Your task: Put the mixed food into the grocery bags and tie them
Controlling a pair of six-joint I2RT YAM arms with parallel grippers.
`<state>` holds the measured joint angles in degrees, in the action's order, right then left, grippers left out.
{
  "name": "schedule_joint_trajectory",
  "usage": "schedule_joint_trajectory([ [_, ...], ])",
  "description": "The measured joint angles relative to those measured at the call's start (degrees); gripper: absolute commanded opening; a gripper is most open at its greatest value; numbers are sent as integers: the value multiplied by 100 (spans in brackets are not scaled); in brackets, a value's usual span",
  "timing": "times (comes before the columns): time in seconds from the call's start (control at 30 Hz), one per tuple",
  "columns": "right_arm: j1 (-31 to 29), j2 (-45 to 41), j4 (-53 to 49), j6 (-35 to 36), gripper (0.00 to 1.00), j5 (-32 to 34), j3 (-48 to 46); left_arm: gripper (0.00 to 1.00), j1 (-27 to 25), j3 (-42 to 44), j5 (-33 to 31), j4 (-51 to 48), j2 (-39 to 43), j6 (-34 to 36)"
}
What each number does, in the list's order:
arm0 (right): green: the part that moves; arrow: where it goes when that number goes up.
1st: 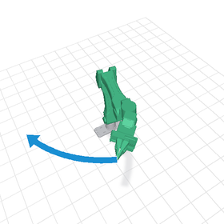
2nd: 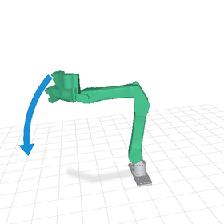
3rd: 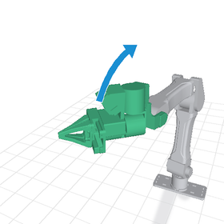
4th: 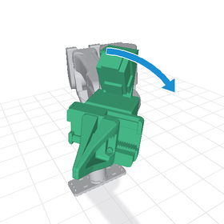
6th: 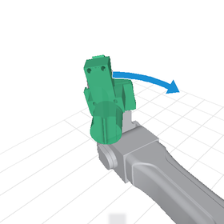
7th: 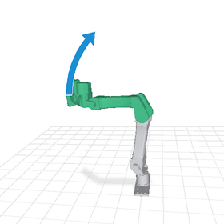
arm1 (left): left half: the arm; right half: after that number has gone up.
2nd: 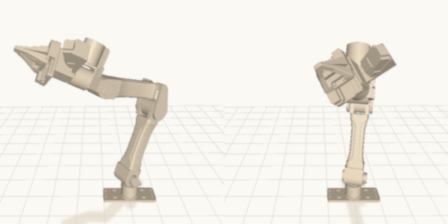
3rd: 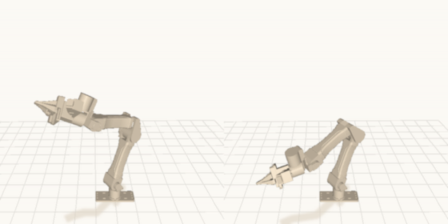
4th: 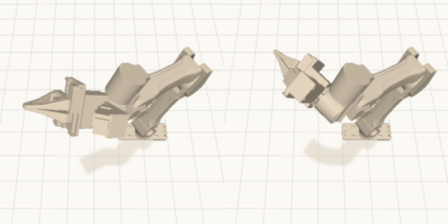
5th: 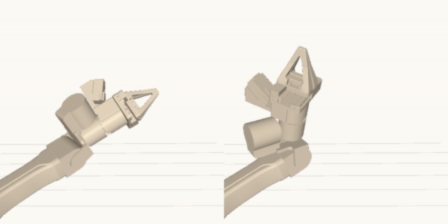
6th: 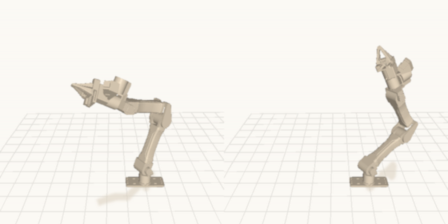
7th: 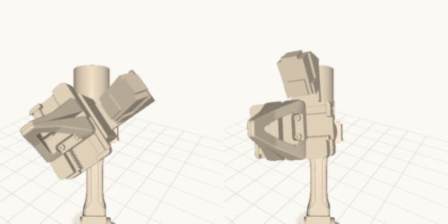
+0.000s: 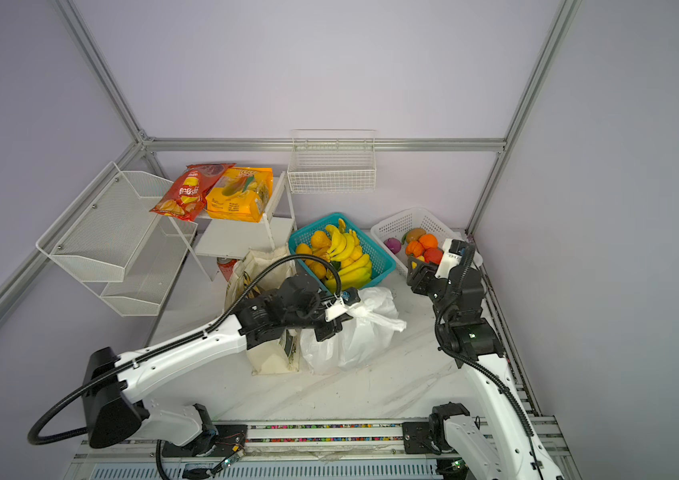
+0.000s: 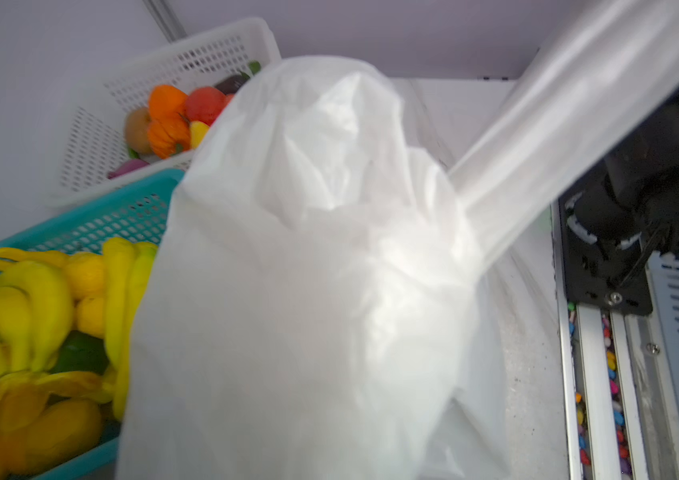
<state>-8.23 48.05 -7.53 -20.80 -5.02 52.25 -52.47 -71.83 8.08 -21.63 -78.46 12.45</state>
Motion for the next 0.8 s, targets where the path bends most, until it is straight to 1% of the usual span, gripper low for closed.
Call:
schedule_joint_trajectory([
  [0.1,7,-240,35,33,62,382,365,0,166,-372,-439,138,566,-723],
  [0.2,9,-267,57,87,60,413,680,0,293,-841,-1106,92,946,-1268],
  [0.23,9,-223,74,96,60,354,758,0,299,-1008,-1346,13,1010,-1386],
  [0.37,2,144,203,103,59,-284,859,0,306,-1790,-2590,-514,1209,-1733],
  [0.47,-157,420,240,105,58,-664,706,0,306,-1991,-3495,-798,1432,-1786],
  [0.53,-374,529,223,122,58,-804,619,0,323,-1991,-3993,-951,1593,-1784],
  [0.6,-750,612,243,151,58,-881,599,0,328,-1989,-4378,-1071,1716,-1786],
  [0.67,-1226,713,334,205,59,-955,599,0,328,-1947,-4618,-1086,1786,-1790],
  [0.8,-2337,1132,614,304,67,-1150,599,0,463,-1491,-4887,-1038,1908,-1880],
])
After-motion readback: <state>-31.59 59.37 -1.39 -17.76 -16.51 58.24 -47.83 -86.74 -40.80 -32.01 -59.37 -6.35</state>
